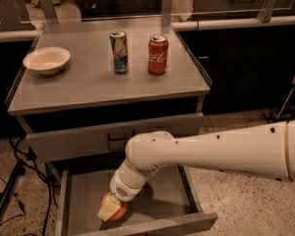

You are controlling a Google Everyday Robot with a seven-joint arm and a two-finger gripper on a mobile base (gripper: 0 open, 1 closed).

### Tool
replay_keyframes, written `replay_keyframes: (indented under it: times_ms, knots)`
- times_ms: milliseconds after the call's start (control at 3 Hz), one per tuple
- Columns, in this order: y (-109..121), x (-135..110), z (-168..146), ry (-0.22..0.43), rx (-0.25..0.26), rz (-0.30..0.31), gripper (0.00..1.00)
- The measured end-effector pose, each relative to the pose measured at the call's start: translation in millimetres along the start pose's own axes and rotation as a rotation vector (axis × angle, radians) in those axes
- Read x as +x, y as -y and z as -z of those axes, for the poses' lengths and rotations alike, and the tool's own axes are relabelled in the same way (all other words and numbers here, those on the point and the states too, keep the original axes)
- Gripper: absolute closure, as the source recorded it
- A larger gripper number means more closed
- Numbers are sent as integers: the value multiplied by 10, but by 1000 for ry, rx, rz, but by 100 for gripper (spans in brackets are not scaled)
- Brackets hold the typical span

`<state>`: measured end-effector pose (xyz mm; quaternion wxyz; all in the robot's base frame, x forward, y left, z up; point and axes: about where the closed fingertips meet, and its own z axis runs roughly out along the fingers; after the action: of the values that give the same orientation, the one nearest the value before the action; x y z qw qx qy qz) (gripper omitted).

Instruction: Place orange into middle drawer

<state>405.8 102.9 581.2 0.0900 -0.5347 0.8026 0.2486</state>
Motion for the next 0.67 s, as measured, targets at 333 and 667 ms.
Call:
replay_keyframes:
  times_ms: [333, 667]
  knots:
    - [179, -38, -176, 9, 15, -43, 100]
    - [386, -65, -422, 7, 18, -60, 100]
